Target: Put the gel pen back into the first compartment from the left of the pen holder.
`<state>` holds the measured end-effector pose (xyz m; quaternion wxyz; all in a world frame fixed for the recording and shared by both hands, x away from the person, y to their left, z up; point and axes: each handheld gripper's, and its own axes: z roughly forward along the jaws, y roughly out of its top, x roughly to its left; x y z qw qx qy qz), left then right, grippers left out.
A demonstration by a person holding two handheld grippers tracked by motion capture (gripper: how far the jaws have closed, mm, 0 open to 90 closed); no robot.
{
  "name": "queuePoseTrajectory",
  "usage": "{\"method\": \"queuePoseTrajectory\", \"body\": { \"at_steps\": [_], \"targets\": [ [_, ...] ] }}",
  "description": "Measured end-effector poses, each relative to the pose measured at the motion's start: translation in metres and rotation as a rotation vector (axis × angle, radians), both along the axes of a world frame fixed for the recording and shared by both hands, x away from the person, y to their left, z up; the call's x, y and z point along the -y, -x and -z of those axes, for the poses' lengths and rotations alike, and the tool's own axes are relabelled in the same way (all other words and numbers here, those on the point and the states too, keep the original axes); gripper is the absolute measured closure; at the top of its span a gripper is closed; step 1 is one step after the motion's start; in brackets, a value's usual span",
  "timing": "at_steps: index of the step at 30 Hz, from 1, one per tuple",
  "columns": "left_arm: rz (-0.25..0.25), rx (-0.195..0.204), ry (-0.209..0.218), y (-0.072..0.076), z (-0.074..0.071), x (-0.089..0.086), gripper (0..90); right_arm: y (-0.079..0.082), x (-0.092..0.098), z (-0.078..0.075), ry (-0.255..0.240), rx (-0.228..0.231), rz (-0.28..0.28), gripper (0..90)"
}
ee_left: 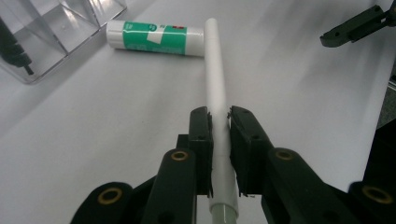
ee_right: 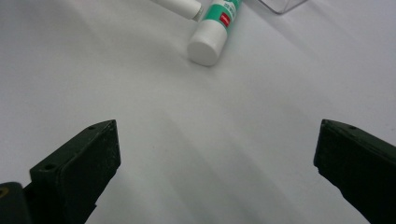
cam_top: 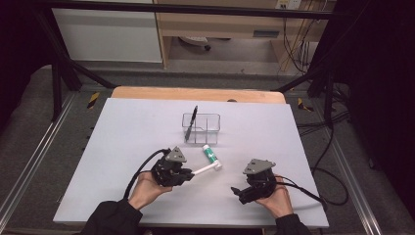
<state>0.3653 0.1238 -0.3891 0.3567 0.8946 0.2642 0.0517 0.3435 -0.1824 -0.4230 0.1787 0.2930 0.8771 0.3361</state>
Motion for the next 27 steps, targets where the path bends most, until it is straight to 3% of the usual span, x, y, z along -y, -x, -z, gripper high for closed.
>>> {"method": "queuePoseTrajectory", "body": {
  "at_steps": [7, 12, 27],
  "targets": [
    [-0.004, -0.013, -0.005, -0.001, -0.001, -0.015, 78.3, 0.0, -0.021, -0.006, 0.037, 0.031, -0.064, 0.8],
    [-0.002, -0.022, -0.014, -0.003, -0.001, -0.022, 78.2, 0.0, -0.041, -0.01, 0.09, 0.067, -0.129, 1.1],
    [0.044, -0.033, -0.029, -0.005, -0.009, -0.021, 78.3, 0.0, -0.088, -0.021, 0.197, 0.142, -0.28, 4.6]
  ]
}}
